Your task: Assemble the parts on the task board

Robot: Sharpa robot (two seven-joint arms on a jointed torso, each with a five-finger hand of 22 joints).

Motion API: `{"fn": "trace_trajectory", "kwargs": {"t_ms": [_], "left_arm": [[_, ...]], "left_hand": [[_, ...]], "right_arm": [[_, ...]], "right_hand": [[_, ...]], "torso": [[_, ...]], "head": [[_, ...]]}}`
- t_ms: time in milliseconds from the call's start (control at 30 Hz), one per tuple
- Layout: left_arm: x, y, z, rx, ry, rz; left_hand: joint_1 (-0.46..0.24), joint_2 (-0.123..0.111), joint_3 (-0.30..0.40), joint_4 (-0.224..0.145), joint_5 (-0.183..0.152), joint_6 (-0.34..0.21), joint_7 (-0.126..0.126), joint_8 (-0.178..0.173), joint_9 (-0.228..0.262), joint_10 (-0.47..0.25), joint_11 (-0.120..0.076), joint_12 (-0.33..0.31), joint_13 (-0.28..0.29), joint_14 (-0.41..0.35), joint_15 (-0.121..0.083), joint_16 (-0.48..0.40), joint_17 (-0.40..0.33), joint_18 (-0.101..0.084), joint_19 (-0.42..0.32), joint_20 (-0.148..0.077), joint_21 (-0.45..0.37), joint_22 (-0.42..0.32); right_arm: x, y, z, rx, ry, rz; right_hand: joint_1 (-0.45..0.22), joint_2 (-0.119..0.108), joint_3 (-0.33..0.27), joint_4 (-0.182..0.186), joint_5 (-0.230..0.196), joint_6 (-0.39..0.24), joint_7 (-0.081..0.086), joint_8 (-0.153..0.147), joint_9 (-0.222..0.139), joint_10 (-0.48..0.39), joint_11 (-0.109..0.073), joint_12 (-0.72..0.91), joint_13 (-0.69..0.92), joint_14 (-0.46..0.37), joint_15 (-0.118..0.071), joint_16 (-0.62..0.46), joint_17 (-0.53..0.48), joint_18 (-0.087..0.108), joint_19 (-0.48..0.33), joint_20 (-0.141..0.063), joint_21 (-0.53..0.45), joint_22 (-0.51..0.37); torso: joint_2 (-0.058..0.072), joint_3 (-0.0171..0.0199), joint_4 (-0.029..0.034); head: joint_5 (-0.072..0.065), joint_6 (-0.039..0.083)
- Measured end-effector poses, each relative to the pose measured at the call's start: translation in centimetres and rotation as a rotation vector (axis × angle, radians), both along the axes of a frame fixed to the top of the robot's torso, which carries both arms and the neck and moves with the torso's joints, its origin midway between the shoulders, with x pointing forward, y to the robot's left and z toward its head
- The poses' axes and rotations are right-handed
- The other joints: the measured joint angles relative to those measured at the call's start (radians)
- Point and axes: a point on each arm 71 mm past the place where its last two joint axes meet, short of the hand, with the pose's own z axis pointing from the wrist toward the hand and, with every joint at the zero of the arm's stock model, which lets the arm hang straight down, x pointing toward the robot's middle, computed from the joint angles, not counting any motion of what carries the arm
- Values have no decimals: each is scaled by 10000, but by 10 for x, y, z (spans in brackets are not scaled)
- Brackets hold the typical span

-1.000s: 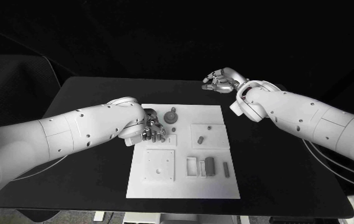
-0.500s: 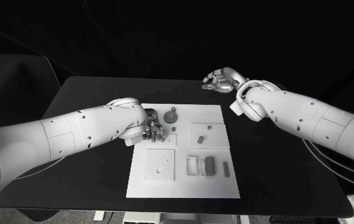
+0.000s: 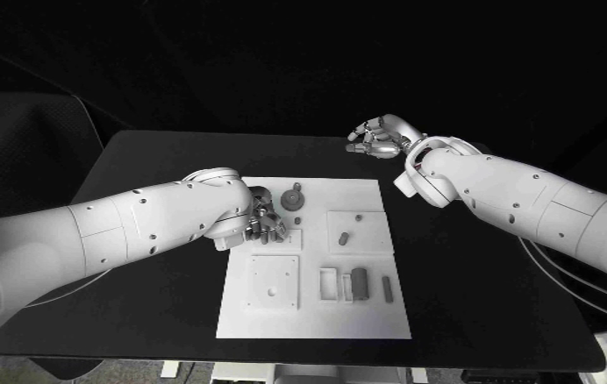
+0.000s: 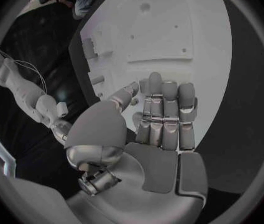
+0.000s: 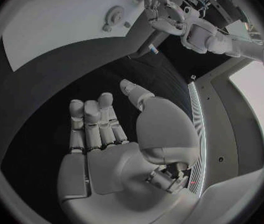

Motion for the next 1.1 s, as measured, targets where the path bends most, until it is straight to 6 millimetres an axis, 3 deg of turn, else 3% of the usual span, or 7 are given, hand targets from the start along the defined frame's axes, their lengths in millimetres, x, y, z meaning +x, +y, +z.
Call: {"fn": "trace_trajectory", "kwargs": {"t_ms": [233,733,967,1100], "left_arm": [[0,2,0,-15,-8,39],[2,9,1,-90,-126,225],[8,18,14,-777,-52,726],[12,27,23,-1218,-35,1026]], "left_hand": [[-371,-370,-296,23,0,0,0,-51,-22,0,0,0,-1,0,0,0,15,4,0,0,0,-10],[-615,-532,-593,100,0,-76,66,-141,-44,-1,1,0,-2,0,0,0,42,-8,-1,1,0,-28],[-1490,-308,-1031,456,0,-323,70,-259,-106,174,-94,208,119,127,-52,156,239,-36,150,-77,136,-7],[-1518,-296,-1041,466,0,-323,70,-259,-97,181,-101,214,129,161,-87,156,273,-74,164,-91,156,7]], "right_arm": [[0,0,0,-1,0,-1],[0,-1,-1,-6,13,-15],[0,-2,-2,-20,30,-54],[1,-6,-3,-51,43,-140]], "right_hand": [[0,0,0,0,0,1,-1,0,0,0,0,0,0,0,0,0,0,0,-36,36,0,1],[0,0,0,-1,0,-11,-17,0,0,0,0,0,-8,0,0,0,-8,0,-36,36,0,1],[0,0,0,-1,0,-11,-18,0,0,0,0,0,-7,0,0,0,-8,0,-36,36,0,2],[-40,40,1,-1,0,-10,-20,0,0,0,0,0,-7,0,0,0,-7,-1,-36,36,0,-5]], "torso": [[0,0,0],[-2,-18,2],[-10,-18,2],[-13,-13,5]], "head": [[-4,-2],[-12,26],[-18,83],[-27,132]]}}
